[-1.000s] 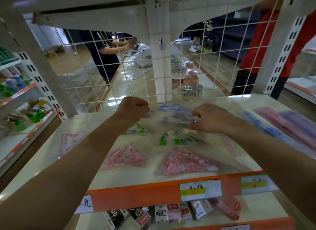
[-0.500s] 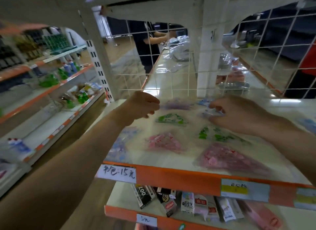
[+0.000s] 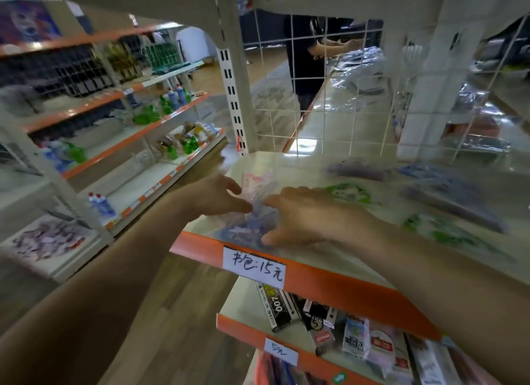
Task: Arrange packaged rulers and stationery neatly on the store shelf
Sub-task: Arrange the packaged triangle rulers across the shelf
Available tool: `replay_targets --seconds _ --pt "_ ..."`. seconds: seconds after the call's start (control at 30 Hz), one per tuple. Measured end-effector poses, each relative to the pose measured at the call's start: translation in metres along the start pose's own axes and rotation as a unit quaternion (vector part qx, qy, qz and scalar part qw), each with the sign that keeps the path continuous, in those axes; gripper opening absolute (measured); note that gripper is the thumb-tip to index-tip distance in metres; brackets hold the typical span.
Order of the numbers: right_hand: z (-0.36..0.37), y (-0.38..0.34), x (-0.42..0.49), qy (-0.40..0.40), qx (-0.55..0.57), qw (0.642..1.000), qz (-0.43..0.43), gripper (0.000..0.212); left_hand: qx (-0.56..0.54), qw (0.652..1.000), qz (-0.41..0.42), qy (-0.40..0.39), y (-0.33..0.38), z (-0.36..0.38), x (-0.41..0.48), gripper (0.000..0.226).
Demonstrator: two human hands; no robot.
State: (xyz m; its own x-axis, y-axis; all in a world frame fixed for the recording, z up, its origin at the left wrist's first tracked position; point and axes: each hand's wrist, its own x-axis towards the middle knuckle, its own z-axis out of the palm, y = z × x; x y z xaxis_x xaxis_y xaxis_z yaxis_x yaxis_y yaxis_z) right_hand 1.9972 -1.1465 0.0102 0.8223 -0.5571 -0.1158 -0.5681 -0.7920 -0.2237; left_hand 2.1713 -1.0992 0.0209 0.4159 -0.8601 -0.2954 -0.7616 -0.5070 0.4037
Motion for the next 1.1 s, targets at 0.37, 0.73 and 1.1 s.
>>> replay_targets --seconds 0.37,0.73,1.1 --pt "0.01 -0.012 0.03 -0.037 0.013 0.999 0.012 0.061 -0.107 0.993 -0.027 0.046 0.006 0.004 -0.007 0.078" --pt "0.005 -0.009 0.031 -0.051 -0.006 0.999 0.017 0.058 0.066 0.997 -0.031 0.035 0.002 0.012 -0.015 0.063" --pt "0.005 -0.005 0.033 -0.005 0.098 0.995 -0.007 0.056 -0.051 0.995 -0.051 0.068 -0.013 0.012 -0.015 0.05"
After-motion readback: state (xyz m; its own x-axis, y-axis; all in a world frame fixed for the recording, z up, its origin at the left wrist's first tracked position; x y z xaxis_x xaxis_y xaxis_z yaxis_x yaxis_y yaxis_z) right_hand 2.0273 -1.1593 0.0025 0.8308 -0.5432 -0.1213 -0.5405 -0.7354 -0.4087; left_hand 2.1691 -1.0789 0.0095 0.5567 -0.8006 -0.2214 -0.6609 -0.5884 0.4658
